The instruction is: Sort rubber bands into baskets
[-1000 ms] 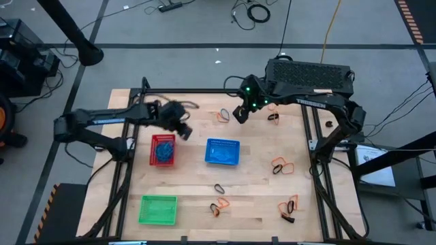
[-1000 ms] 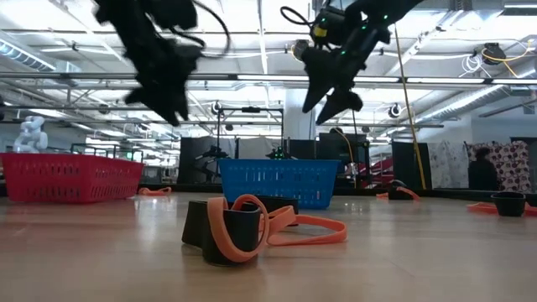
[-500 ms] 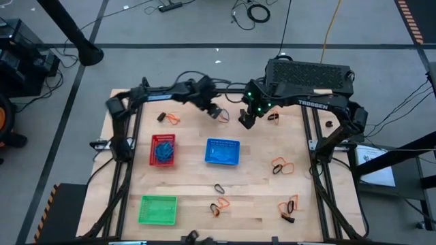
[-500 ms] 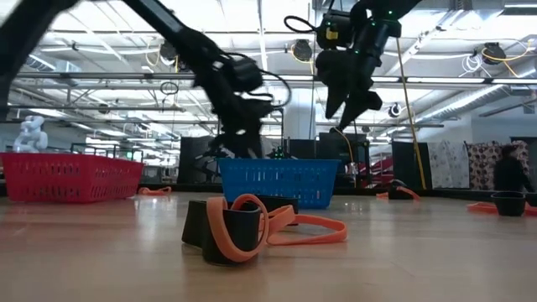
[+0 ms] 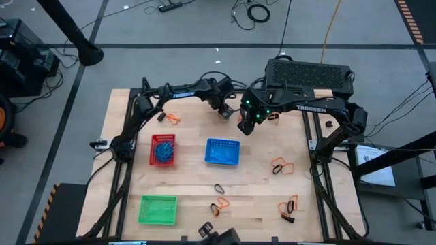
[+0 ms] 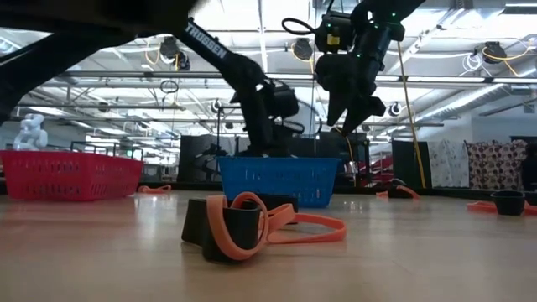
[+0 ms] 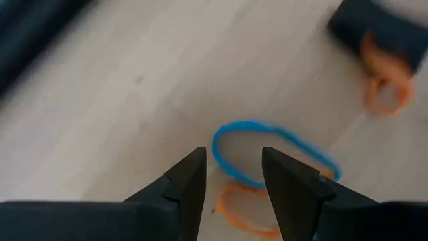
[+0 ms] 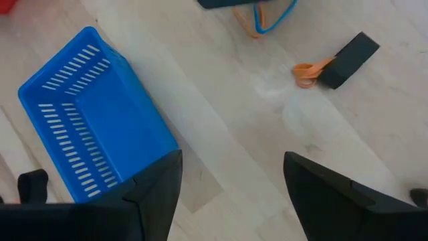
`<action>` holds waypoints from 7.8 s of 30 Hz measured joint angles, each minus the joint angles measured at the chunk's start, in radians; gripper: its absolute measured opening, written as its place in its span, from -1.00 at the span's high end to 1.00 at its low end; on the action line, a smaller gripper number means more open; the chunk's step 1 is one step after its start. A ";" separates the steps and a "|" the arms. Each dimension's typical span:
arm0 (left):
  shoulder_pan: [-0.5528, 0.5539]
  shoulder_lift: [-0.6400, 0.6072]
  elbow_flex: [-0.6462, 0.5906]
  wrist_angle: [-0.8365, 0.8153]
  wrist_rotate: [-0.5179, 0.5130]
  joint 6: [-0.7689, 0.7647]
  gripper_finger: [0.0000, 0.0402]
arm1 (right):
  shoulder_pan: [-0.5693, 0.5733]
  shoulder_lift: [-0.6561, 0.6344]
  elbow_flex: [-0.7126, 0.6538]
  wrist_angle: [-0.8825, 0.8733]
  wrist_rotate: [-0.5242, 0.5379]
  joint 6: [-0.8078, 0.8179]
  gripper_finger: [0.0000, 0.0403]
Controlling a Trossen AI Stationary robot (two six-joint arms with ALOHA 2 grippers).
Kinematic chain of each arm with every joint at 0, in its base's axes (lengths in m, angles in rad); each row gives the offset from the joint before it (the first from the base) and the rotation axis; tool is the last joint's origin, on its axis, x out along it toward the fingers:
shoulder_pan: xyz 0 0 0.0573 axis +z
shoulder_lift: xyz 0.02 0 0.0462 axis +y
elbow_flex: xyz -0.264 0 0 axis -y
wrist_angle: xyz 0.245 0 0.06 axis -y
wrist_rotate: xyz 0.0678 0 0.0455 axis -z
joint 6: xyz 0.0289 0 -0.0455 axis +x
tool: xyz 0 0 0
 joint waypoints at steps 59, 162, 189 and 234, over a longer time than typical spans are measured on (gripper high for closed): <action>0.007 0.172 0.314 -0.364 0.092 0.322 0.24 | 0.065 0.001 0.000 0.042 -0.004 0.015 -0.25; 0.076 0.183 0.320 -0.472 0.240 0.300 0.99 | 0.065 -0.311 0.000 0.245 -0.054 0.089 -0.25; -0.032 -0.348 0.240 -0.703 0.270 0.363 1.00 | 0.065 -0.300 0.000 0.256 -0.052 -0.005 -0.25; -0.554 -1.240 -1.174 -0.163 -0.153 -0.427 1.00 | 0.341 0.061 0.000 0.662 -0.235 0.285 -0.25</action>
